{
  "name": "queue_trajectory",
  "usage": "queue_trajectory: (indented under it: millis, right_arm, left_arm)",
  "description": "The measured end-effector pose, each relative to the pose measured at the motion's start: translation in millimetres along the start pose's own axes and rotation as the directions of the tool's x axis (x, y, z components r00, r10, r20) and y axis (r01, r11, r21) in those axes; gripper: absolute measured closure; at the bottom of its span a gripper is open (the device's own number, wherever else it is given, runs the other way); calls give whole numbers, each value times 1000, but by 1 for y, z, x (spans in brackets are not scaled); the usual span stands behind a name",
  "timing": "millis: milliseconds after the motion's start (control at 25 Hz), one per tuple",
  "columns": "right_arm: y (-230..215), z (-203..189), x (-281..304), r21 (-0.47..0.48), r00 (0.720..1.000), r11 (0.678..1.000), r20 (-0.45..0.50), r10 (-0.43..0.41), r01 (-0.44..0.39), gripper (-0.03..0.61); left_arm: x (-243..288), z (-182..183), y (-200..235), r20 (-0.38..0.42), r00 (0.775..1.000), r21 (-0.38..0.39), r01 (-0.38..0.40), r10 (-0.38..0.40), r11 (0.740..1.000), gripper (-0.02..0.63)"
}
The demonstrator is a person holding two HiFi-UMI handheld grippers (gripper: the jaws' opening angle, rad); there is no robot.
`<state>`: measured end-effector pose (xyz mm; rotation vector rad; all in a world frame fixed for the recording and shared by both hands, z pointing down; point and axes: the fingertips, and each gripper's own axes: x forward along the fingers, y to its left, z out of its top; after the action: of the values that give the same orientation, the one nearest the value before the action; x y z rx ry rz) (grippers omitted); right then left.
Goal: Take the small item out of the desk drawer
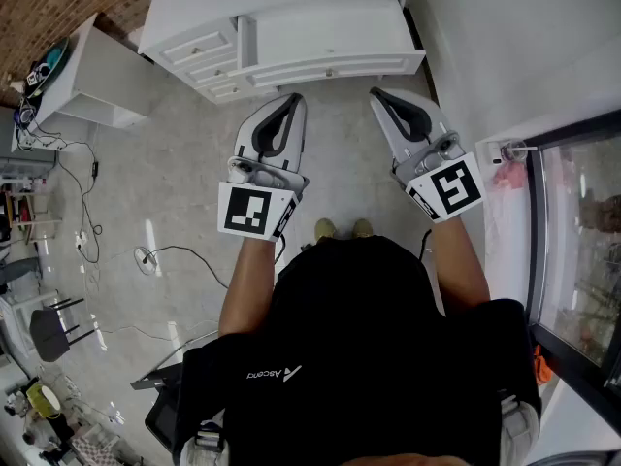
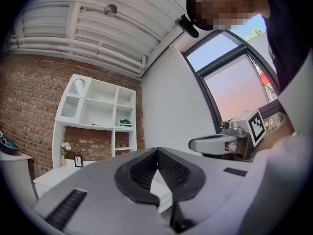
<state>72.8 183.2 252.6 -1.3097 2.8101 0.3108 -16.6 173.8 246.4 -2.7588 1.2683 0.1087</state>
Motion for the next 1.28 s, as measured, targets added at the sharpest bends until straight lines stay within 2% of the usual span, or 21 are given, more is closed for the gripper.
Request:
queue_trajectory:
  millis: [440,520,680,880,1040,1280]
  right_arm:
    - [-17,-3,-3,1,999,999,18,36,-36,575]
    - [-22,-7,-4,3,999,999,12,46,-46,533]
    - [-35,-15,-4,17,998,998,-3,65,-65,492]
    - [-48,-23,-1,40,996,995,-30,89,-88,458]
    - [-58,-32,3,6,994,995,-22,103,-103,435]
    - [-75,-43,27,5,992,993,-49,117,-117,422]
  left_arm:
    - [18,-5,-10,2,1000,4,-22,22,1000,615]
    - [23,-6,-13,0,999,7,-33,33,999,615]
    - [34,-9,-17,-10,998,15,-58,58,998,615]
    - [47,-16,-15,-24,996,21,-89,89,996,615]
    - [52,-23,-9,-35,993,28,-113,114,993,615]
    - [72,-28,18,-33,990,28,-133,134,991,615]
